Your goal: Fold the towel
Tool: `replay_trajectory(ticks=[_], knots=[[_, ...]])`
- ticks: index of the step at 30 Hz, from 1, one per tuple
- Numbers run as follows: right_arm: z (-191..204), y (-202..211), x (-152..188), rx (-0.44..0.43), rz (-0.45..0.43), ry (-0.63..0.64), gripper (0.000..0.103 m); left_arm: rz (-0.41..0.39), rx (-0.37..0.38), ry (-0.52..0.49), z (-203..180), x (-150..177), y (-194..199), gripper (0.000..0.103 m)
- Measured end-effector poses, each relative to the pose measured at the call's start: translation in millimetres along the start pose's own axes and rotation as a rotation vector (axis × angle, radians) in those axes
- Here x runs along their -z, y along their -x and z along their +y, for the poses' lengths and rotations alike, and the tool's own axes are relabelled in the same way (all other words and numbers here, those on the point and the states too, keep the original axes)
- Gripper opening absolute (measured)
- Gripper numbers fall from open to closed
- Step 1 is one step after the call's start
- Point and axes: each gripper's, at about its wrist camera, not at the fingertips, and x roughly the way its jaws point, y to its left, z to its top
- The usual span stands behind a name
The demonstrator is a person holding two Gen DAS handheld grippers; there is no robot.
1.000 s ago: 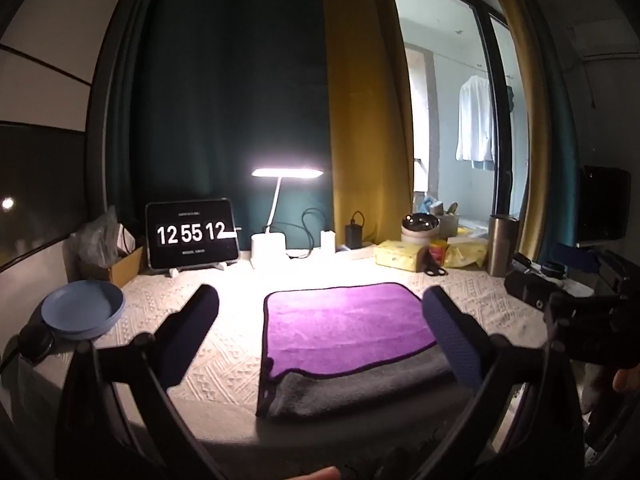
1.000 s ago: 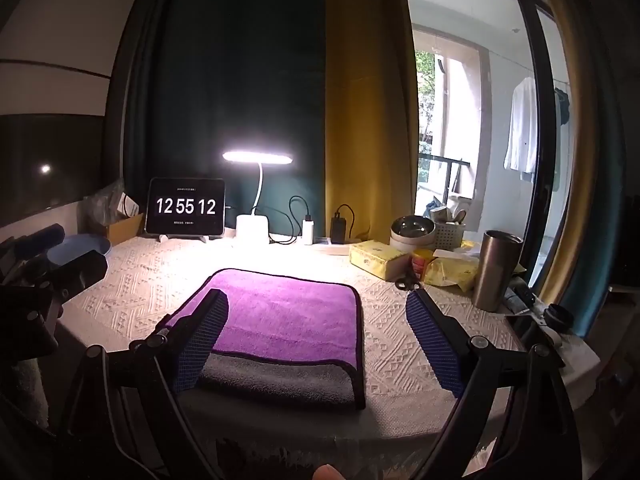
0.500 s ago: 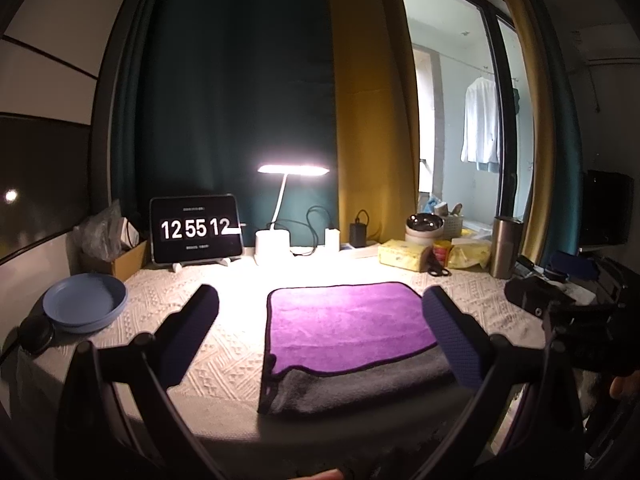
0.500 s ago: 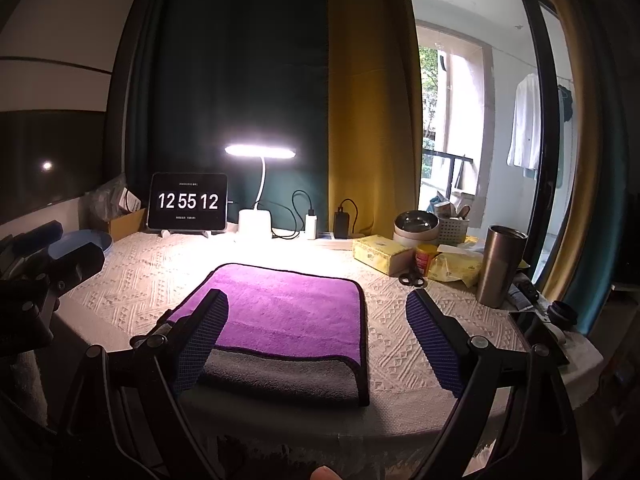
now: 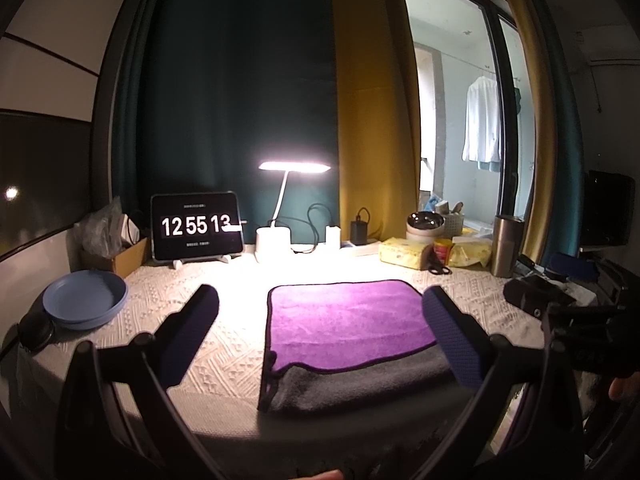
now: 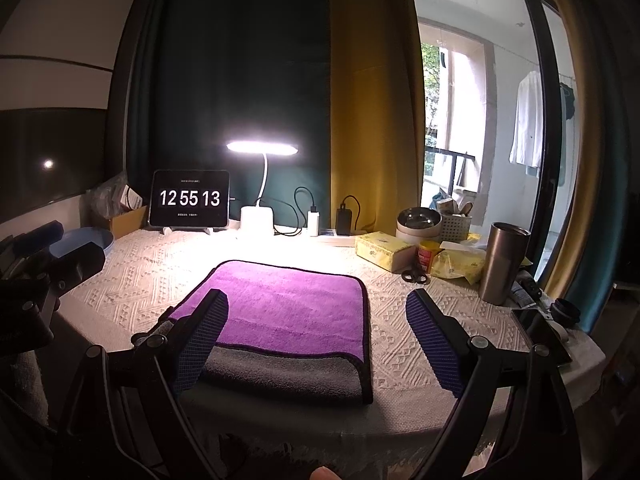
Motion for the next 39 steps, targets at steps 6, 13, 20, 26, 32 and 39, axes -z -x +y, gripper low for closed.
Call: replay_trajectory(ticks=[6,13,20,26,32,39], knots=[[0.1,-0.1,0.5,-0.003,0.002,-0.002,0.093,0.002,0.002,0.001,0.9,1.2,-0.4,0.102],[-0.4,-0.6,3.3,-0.015,-0.003,-0.006,0.093,0.003,0.003,0.0,-1.4,6.2,-0.4,0.102],[0.0,-5.8,4.1,-0.02,0.011,-0.009,0.093,0.019,0.001,0.005,-2.0,7.4,-6.1,0.102],[-2.4,-15.8,7.2,-0.026,0.033,-0.015,0.093,0.055,0.001,0.003,-3.2,11.8,-19.1,0.102],[-3.3,-34.4,13.7,-0.039,0.076,-0.019,0.093,0.134,-0.003,0.015,-0.8,22.7,-43.2,0.102],[-11.4,-64.6,26.2,-0.051,0.149,-0.037,0.093,0.241,-0.014,0.012,3.1,39.7,-79.9,0.101]])
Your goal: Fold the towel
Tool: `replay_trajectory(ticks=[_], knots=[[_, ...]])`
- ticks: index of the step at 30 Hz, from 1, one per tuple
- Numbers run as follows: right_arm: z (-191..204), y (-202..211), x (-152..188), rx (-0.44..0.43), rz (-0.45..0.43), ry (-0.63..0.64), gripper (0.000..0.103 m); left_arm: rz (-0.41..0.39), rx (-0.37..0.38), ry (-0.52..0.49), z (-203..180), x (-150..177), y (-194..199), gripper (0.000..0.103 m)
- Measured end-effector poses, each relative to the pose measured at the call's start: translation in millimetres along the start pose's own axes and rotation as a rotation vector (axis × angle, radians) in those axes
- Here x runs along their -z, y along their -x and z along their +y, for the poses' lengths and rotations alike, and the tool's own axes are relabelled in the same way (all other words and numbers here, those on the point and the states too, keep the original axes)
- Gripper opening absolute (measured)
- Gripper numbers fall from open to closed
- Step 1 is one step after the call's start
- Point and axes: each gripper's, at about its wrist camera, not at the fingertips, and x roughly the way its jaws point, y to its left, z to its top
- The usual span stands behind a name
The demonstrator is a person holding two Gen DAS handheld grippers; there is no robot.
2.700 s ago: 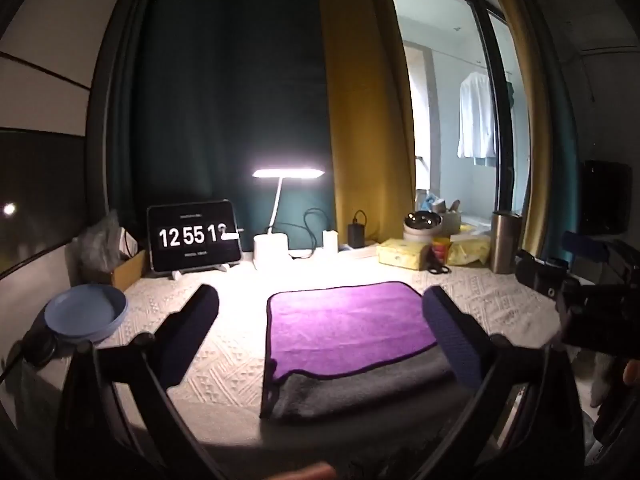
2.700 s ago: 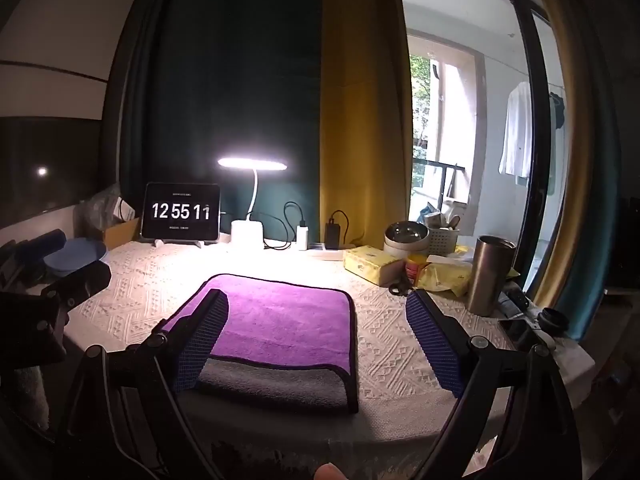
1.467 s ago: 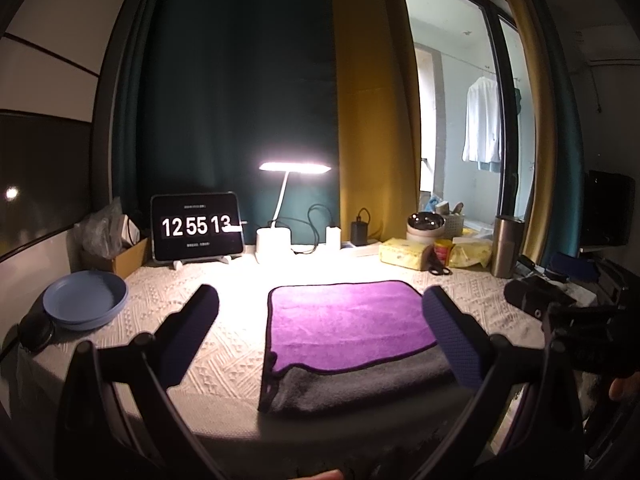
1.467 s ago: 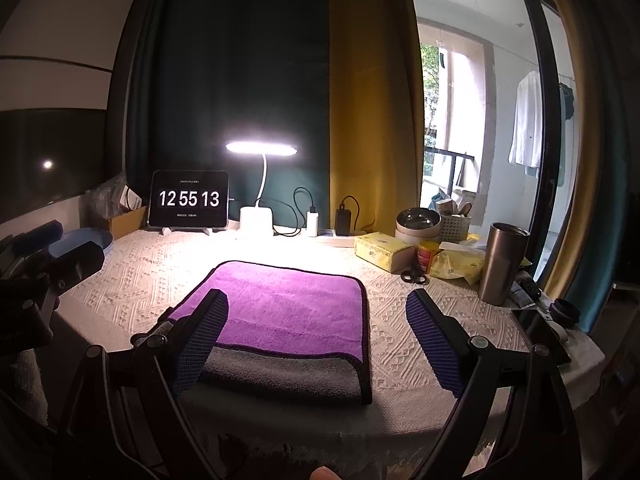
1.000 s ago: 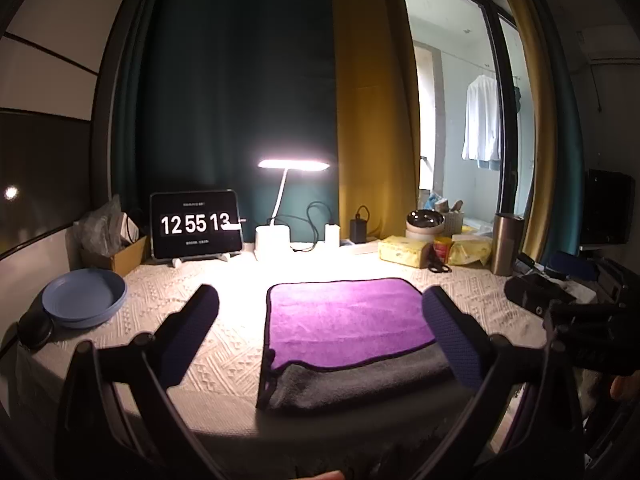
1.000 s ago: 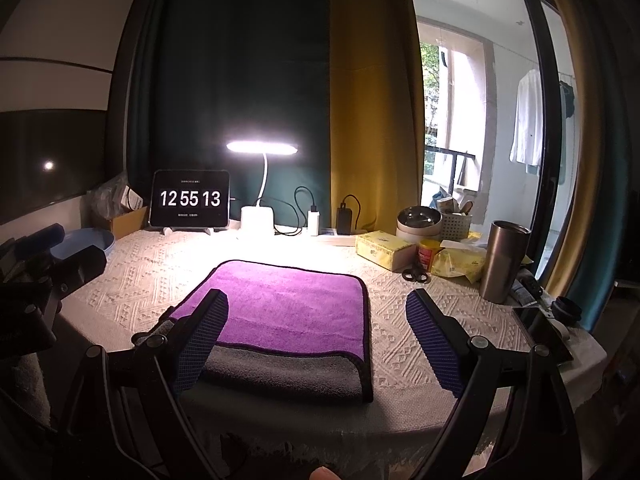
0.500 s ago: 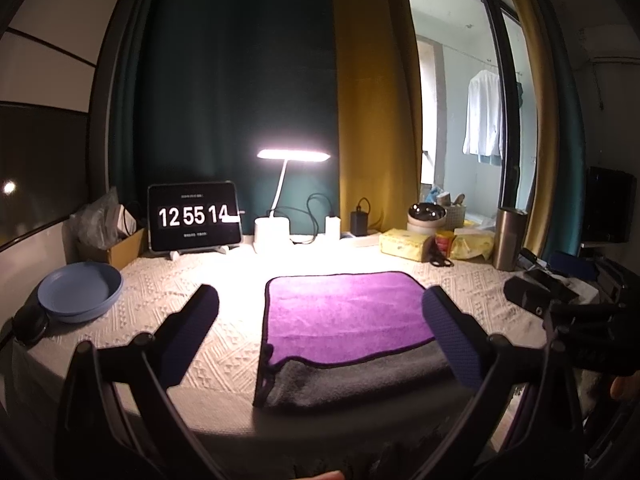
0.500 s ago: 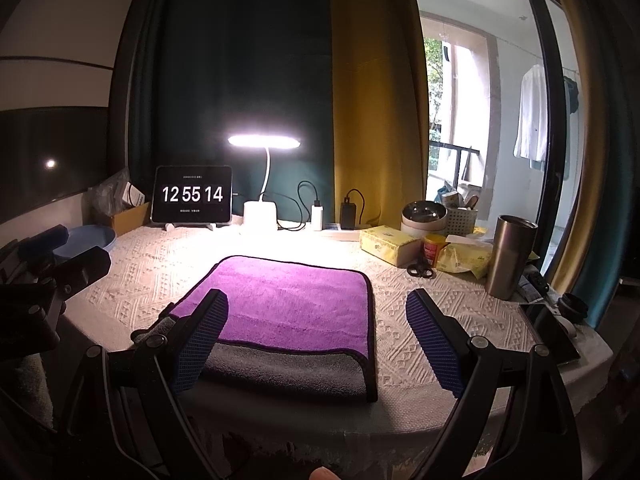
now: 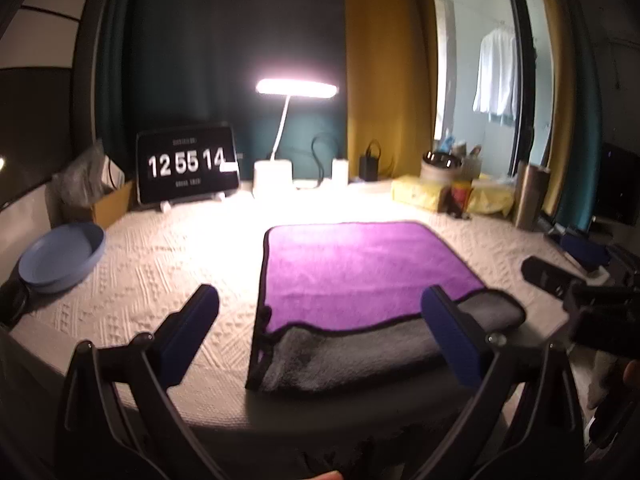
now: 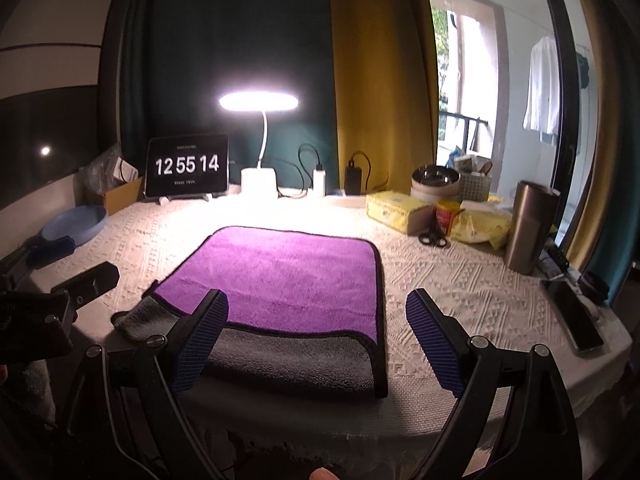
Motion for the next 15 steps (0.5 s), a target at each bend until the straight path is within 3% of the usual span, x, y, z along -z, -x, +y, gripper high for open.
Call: replay_trajectory(ticks=[9,15], knots=[[-17.4,-41.5,13.4,-0.007,0.115,-0.045,0.092,0.121,-0.01,0.01,6.6,13.7,-46.2,0.101],[-23.9,-67.7,21.3,-0.009,0.181,-0.041,0.086,0.171,-0.009,0.011,8.4,21.6,-62.5,0.099]])
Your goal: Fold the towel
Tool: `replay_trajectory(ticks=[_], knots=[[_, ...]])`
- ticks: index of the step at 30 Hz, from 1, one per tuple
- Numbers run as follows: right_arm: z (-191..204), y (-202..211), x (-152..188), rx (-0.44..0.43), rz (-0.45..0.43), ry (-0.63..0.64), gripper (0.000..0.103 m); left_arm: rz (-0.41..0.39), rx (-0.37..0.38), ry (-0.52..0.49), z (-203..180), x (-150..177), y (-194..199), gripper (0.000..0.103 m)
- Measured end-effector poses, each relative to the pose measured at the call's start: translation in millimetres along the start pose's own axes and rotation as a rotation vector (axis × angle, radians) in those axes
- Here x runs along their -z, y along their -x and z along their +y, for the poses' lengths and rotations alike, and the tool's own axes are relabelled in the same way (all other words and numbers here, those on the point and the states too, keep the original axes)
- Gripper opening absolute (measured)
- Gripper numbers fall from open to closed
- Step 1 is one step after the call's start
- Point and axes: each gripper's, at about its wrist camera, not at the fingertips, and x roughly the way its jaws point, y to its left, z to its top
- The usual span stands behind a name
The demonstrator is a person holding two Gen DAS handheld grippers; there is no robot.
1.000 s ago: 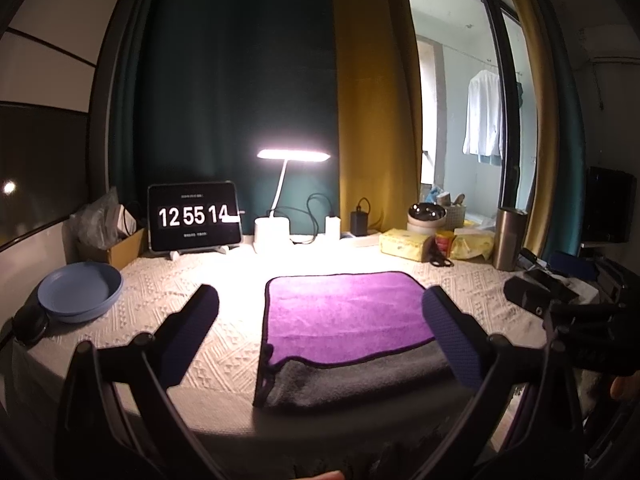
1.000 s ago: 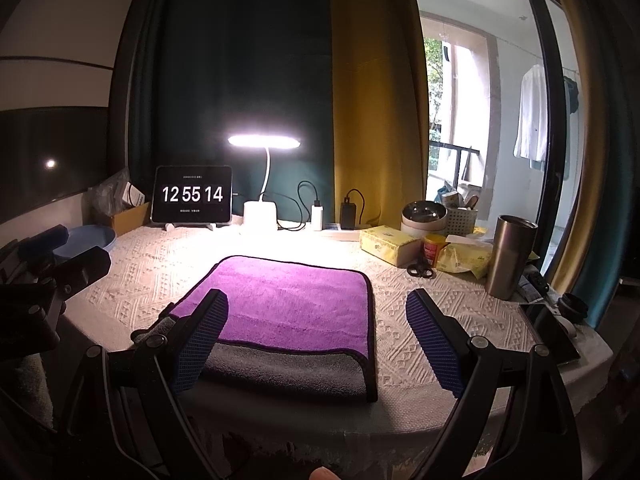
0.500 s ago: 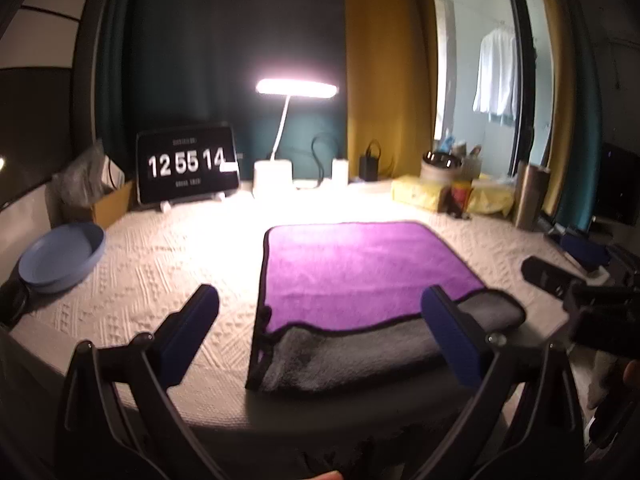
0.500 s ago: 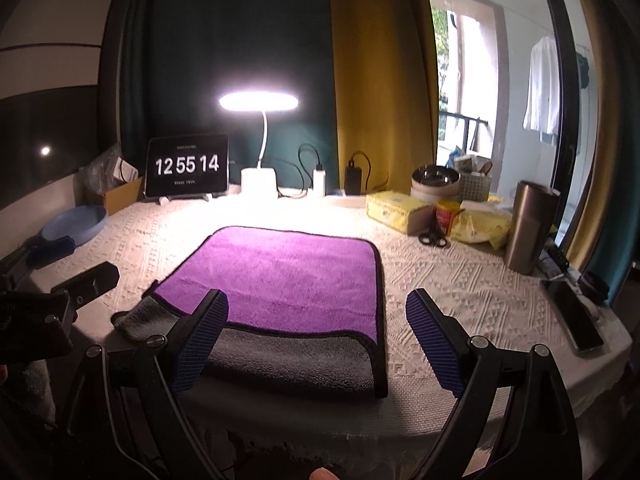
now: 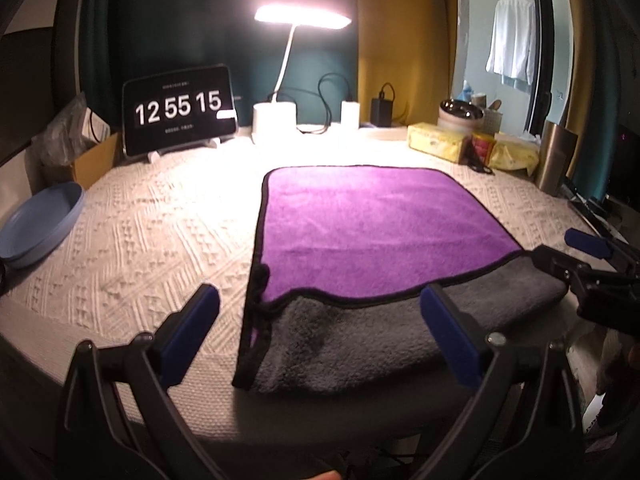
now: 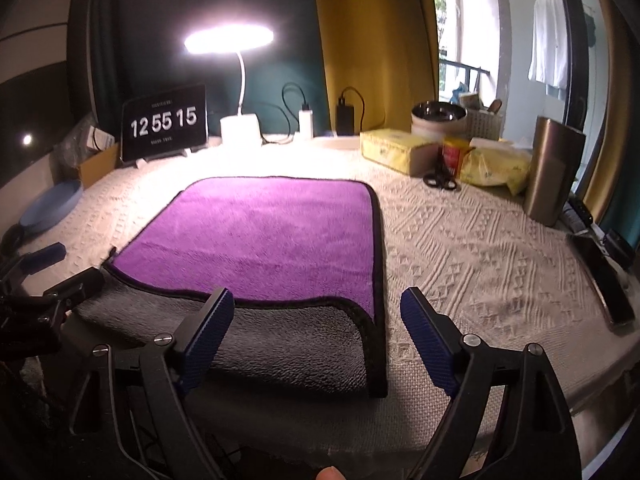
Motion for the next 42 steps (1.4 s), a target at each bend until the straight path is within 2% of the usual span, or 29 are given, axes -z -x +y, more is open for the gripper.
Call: replay_trajectory(ticks=[1,3,6,9,13,15,18,19,20,21,25,28,42], knots=[[-2.2,-4.4,0.4,0.0,0.011,-0.003,0.084,0.009,0.003,0.0,0.2,0.9,-2.6,0.093],[-5.6,-10.1,1.8,0.004,0.027,-0.011,0.083,0.033,0.006,-0.004,0.0,3.5,-8.8,0.089],[-10.1,-19.3,4.1,-0.006,0.062,-0.023,0.077,0.065,0.011,-0.002,1.4,6.9,-15.2,0.085],[-10.2,-24.7,7.1,-0.013,0.087,-0.02,0.071,0.091,0.007,-0.006,1.9,10.8,-20.3,0.073],[-5.8,-27.8,10.5,-0.016,0.106,0.007,0.057,0.119,-0.005,-0.025,0.4,16.6,-25.9,0.062],[-2.8,-30.6,10.9,-0.018,0.117,0.029,0.054,0.121,-0.013,-0.032,0.0,18.0,-26.5,0.058],[3.1,-34.2,14.1,-0.015,0.134,0.074,0.05,0.118,-0.022,-0.037,0.6,17.3,-25.9,0.042],[3.9,-33.7,14.3,-0.015,0.128,0.081,0.043,0.114,-0.018,-0.039,0.7,17.4,-24.7,0.039],[4.1,-32.9,13.9,-0.01,0.12,0.084,0.028,0.113,-0.02,-0.041,0.6,17.2,-24.0,0.036],[4.0,-32.4,13.1,0.005,0.113,0.086,0.02,0.11,-0.014,-0.044,0.4,17.0,-22.7,0.03],[5.0,-30.0,12.9,0.016,0.101,0.116,0.007,0.094,-0.003,-0.055,-2.3,13.9,-18.2,0.02],[6.2,-23.4,10.7,0.018,0.076,0.13,0.006,0.068,0.009,-0.056,-3.4,9.6,-11.1,0.016],[0.7,9.6,-19.2,0.011,-0.056,0.121,0.005,-0.019,0.018,-0.073,-8.4,-21.9,7.6,0.013]])
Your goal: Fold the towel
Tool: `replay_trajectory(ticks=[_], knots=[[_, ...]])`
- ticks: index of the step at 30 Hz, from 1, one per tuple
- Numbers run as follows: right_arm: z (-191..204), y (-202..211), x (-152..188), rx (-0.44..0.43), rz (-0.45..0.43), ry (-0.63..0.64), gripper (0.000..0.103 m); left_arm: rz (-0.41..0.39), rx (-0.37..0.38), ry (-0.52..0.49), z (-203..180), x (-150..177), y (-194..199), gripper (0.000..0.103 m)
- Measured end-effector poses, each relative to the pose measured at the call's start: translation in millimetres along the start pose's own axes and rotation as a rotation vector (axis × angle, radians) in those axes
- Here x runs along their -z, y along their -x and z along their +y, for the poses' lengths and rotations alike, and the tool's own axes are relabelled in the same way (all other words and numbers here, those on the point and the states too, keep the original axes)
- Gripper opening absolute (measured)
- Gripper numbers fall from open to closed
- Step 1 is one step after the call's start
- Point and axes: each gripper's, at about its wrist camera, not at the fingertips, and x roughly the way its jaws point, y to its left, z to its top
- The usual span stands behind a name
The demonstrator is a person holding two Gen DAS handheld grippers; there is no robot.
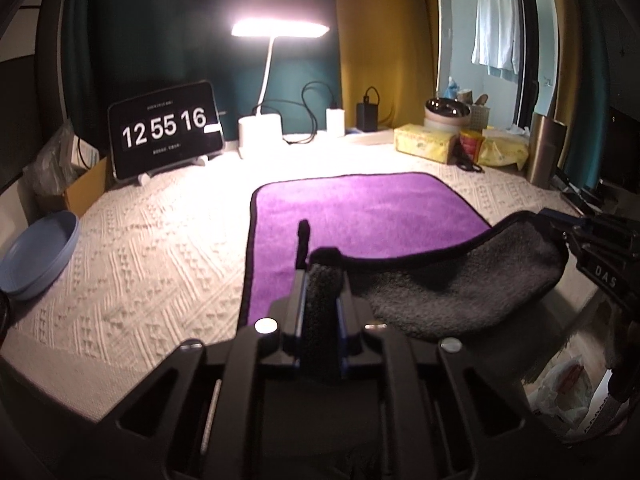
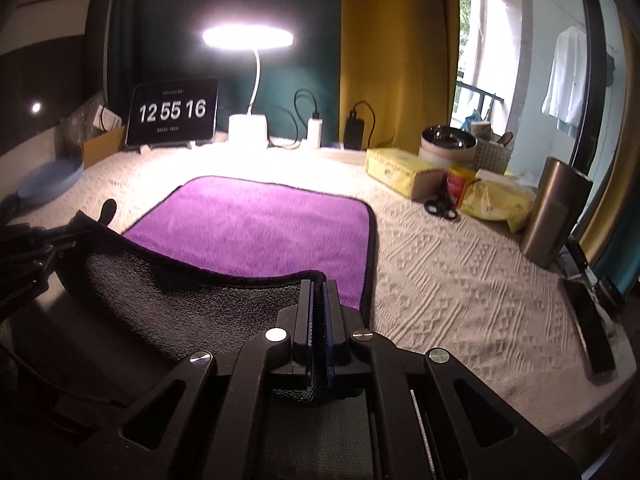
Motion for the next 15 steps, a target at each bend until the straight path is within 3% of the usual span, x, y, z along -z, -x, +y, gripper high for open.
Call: replay_trajectory(ticks=[15], knots=[[-15.1,-4.1,-32.9,-0.015,-0.087,-0.013,0.005,-0.069,-0.021,0.002,5.5,-41.2,-9.3,0.013]])
